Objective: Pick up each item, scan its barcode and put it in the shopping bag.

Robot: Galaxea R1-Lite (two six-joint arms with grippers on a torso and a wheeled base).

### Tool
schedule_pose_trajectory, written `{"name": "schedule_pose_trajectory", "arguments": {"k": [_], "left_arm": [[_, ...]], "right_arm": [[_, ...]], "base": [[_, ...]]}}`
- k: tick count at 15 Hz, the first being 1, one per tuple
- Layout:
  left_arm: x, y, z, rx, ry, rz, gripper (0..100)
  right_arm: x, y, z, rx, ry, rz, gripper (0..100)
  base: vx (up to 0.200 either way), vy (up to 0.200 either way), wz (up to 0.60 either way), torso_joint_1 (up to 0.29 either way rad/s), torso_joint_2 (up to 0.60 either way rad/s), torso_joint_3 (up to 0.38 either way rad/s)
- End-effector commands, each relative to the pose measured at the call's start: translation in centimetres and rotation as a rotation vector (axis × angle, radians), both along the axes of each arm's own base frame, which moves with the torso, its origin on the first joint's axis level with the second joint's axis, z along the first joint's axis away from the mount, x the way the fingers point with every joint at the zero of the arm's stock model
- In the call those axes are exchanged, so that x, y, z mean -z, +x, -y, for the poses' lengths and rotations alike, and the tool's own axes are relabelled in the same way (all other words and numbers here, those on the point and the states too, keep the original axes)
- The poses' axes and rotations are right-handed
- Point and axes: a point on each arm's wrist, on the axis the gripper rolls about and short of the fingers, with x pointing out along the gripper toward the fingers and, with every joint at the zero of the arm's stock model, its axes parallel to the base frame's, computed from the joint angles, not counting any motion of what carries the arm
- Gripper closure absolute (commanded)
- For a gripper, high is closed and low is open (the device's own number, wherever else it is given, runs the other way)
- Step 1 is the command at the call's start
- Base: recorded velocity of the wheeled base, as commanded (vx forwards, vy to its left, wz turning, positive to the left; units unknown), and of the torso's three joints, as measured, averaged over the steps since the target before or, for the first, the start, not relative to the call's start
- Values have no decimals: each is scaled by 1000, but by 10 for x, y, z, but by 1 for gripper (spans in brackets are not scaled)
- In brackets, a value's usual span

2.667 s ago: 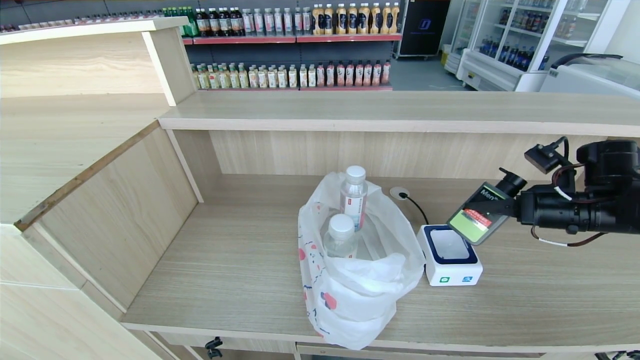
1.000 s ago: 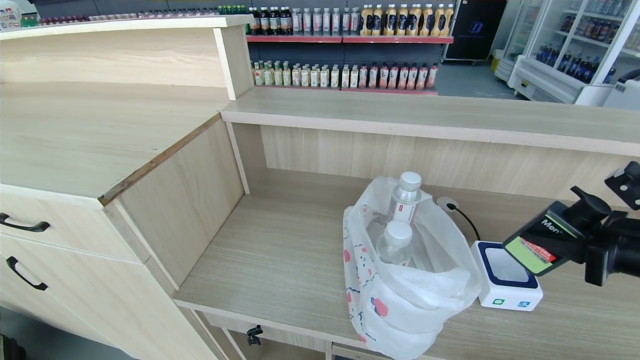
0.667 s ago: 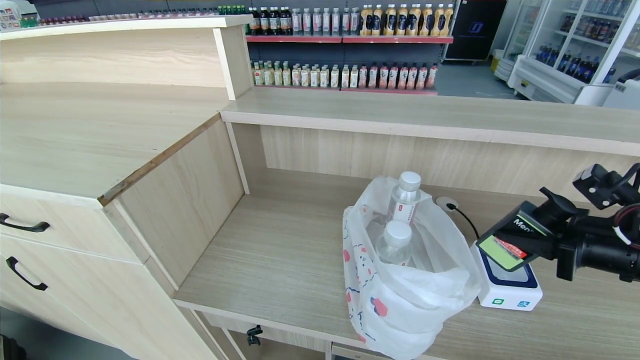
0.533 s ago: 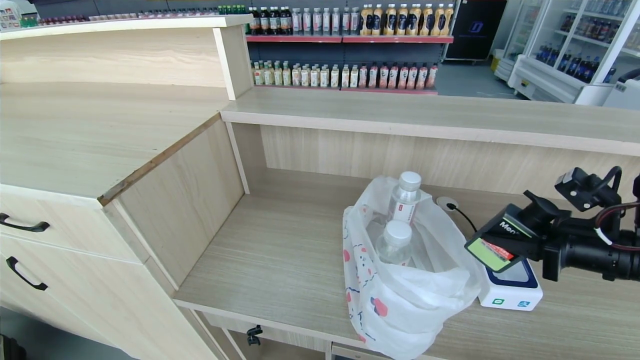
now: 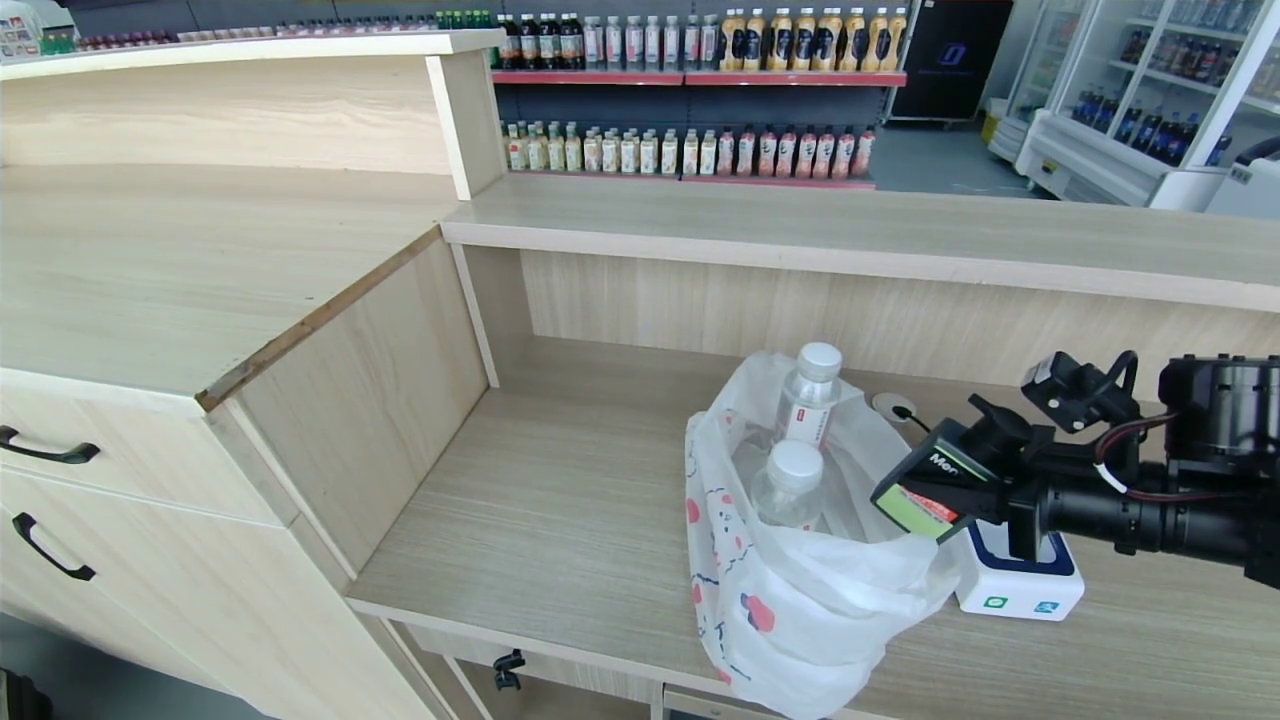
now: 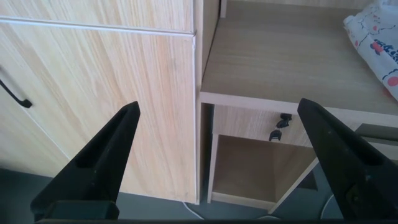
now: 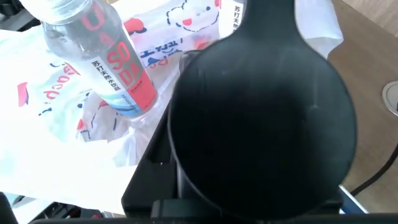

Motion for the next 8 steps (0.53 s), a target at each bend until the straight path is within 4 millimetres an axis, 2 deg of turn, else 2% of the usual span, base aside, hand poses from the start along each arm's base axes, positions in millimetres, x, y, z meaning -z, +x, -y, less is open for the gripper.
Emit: {"name": "schedule_pose_trajectory", "arguments": {"k": [1, 4, 8], "left_arm": [[0, 0, 0, 0, 0, -1, 0], [0, 0, 0, 0, 0, -1, 0], [0, 0, 0, 0, 0, -1, 0]], "right_arm": [[11, 6, -6, -24, -3, -34, 100], [17, 14, -16, -56, -4, -22, 100], [26, 19, -17, -62, -14, -38, 100]], "base": [[0, 0, 0, 0, 0, 0], [0, 0, 0, 0, 0, 0], [0, 0, 0, 0, 0, 0]]}}
